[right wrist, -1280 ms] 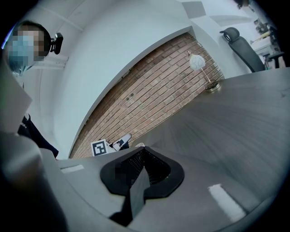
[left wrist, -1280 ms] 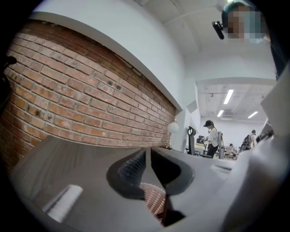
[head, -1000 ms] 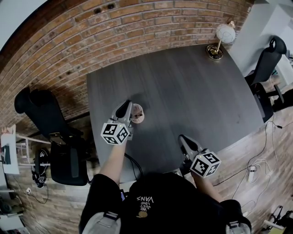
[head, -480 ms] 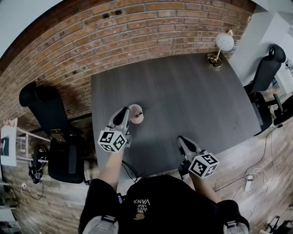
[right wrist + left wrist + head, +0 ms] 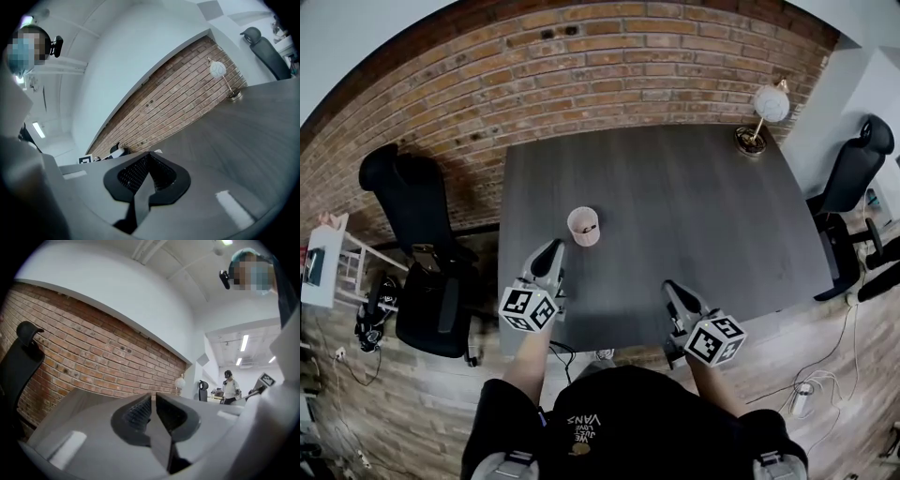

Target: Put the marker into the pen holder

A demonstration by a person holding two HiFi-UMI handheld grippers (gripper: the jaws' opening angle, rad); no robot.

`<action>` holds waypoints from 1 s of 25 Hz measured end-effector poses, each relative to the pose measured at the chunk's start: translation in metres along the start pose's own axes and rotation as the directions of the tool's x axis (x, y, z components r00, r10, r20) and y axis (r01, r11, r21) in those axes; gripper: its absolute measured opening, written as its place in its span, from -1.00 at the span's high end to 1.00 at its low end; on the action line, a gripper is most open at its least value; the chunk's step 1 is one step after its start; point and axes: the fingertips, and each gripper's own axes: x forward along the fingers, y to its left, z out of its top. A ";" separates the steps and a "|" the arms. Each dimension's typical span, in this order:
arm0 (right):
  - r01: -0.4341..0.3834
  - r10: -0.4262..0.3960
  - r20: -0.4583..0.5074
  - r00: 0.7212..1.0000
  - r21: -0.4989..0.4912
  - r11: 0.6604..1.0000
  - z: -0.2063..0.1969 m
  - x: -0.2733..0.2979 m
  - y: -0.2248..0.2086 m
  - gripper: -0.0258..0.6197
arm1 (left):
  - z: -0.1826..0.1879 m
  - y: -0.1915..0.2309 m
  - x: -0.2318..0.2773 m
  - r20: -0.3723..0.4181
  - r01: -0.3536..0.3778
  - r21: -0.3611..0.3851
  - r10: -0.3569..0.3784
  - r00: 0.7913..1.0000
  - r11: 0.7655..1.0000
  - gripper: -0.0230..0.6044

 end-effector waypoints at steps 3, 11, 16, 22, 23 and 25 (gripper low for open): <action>-0.021 0.021 -0.007 1.000 -0.007 1.000 -0.001 -0.004 0.004 0.92 | 0.000 -0.011 -0.017 -0.001 -0.017 -0.001 0.017 1.000 1.000 0.67; -0.088 0.085 -0.056 0.995 -0.041 0.995 -0.012 -0.012 0.019 0.92 | 0.005 -0.041 -0.065 -0.005 -0.063 0.017 0.063 0.998 0.998 0.72; -0.098 0.093 -0.073 0.993 -0.068 0.993 -0.016 -0.021 0.023 0.92 | 0.008 -0.055 -0.094 -0.017 -0.114 0.048 0.115 0.993 0.992 0.75; -0.102 0.093 -0.089 0.992 -0.103 0.989 -0.023 -0.034 0.024 0.92 | 0.003 -0.076 -0.124 -0.028 -0.145 0.057 0.147 0.989 0.988 0.76; -0.104 0.094 -0.092 0.991 -0.106 0.989 -0.023 -0.036 0.024 0.92 | 0.001 -0.080 -0.128 -0.030 -0.151 0.055 0.153 0.988 0.987 0.76; -0.107 0.096 -0.099 0.990 -0.111 0.988 -0.025 -0.040 0.023 0.92 | -0.004 -0.086 -0.136 -0.032 -0.163 0.045 0.165 0.986 0.986 0.76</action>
